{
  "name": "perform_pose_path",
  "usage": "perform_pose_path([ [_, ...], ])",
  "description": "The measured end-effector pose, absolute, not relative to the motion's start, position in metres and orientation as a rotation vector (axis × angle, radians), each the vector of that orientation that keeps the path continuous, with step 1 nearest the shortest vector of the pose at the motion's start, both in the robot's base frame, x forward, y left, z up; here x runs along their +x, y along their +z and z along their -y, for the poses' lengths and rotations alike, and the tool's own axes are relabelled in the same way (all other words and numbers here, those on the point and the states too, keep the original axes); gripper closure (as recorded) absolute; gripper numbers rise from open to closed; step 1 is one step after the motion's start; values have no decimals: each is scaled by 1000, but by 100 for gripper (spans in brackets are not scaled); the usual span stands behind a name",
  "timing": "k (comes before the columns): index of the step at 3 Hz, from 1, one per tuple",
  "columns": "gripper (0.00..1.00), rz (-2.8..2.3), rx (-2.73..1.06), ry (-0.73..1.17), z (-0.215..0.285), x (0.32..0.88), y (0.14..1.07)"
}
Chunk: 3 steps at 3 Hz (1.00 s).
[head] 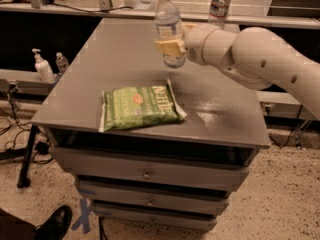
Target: Move blue plastic bottle near water bottle
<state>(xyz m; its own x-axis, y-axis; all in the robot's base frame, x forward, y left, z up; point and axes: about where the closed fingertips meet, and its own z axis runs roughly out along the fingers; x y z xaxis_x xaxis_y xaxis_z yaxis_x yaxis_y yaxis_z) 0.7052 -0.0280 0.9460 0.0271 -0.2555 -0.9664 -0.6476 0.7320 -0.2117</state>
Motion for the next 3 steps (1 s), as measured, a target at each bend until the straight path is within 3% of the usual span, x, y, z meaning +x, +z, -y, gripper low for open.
perform_pose_path([
  [1, 100, -1574, -718, 311, 66, 701, 946],
  [3, 100, -1580, -658, 260, 89, 710, 944],
])
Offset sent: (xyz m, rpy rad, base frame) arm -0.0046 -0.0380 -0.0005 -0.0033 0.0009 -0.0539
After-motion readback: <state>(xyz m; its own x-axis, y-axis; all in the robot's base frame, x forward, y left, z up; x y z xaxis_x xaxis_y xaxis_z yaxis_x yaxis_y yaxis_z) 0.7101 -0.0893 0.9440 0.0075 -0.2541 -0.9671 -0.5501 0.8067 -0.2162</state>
